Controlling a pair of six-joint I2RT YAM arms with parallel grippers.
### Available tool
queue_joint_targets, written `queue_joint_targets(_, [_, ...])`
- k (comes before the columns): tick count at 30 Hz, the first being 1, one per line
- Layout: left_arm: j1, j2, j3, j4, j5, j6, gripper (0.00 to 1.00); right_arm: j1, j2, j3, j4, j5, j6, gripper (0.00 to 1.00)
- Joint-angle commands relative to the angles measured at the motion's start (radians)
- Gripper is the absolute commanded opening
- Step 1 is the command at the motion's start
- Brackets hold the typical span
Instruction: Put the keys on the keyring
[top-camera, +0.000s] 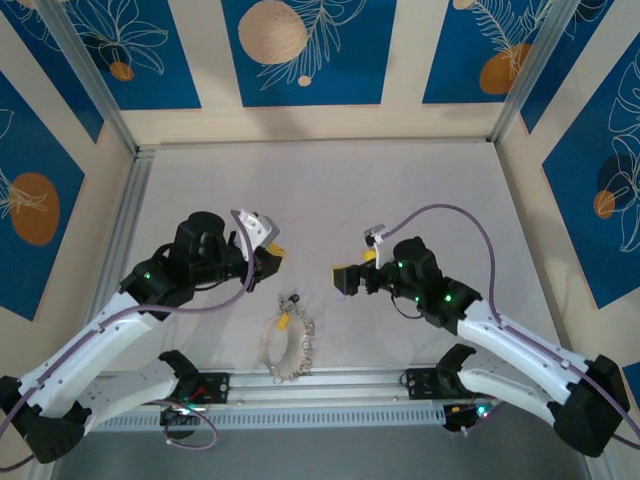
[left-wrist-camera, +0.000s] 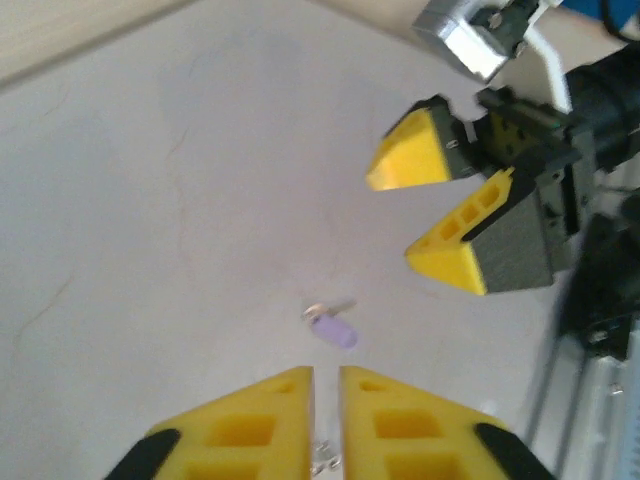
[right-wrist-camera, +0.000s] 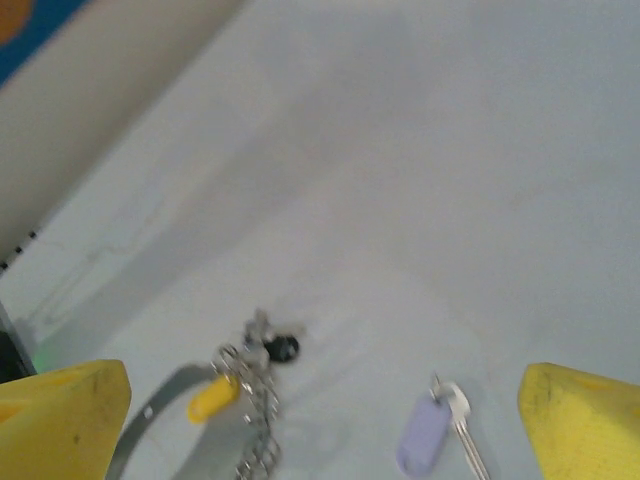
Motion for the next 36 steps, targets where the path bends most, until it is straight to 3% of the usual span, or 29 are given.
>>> queue_joint_targets(1, [0.032, 0.012, -0.039, -0.099, -0.039, -0.141, 0.28, -0.023, 0.046, 0.038, -0.172, -0.149, 0.061, 1.00])
queue_joint_targets(4, [0.031, 0.004, -0.133, -0.114, 0.022, -0.222, 0.43, -0.012, 0.015, 0.004, -0.207, -0.177, 0.091, 1.00])
queue_joint_targets(7, [0.009, 0.005, -0.209, -0.113, 0.051, -0.270, 0.50, 0.000, -0.050, -0.052, -0.224, -0.240, 0.098, 0.99])
queue_joint_targets(11, [0.004, -0.008, -0.271, -0.025, 0.074, -0.318, 0.66, 0.140, -0.156, -0.137, -0.231, -0.242, 0.134, 0.96])
queue_joint_targets(14, [0.005, 0.033, -0.309, 0.069, 0.107, -0.340, 0.68, 0.218, -0.126, -0.147, -0.224, -0.207, 0.173, 0.91])
queue_joint_targets(17, [0.006, 0.083, -0.347, 0.145, 0.131, -0.350, 0.68, 0.227, -0.007, -0.126, -0.146, -0.238, 0.170, 0.85])
queue_joint_targets(23, [0.050, 0.038, -0.422, 0.242, 0.157, -0.367, 0.67, 0.280, 0.288, -0.037, -0.064, -0.252, 0.012, 0.71])
queue_joint_targets(29, [0.078, -0.007, -0.459, 0.372, 0.196, -0.405, 0.67, 0.242, 0.484, 0.016, 0.061, -0.300, 0.012, 0.56])
queue_joint_targets(36, [0.108, 0.028, -0.468, 0.431, 0.225, -0.394, 0.66, 0.174, 0.556, 0.067, 0.100, -0.350, -0.046, 0.47])
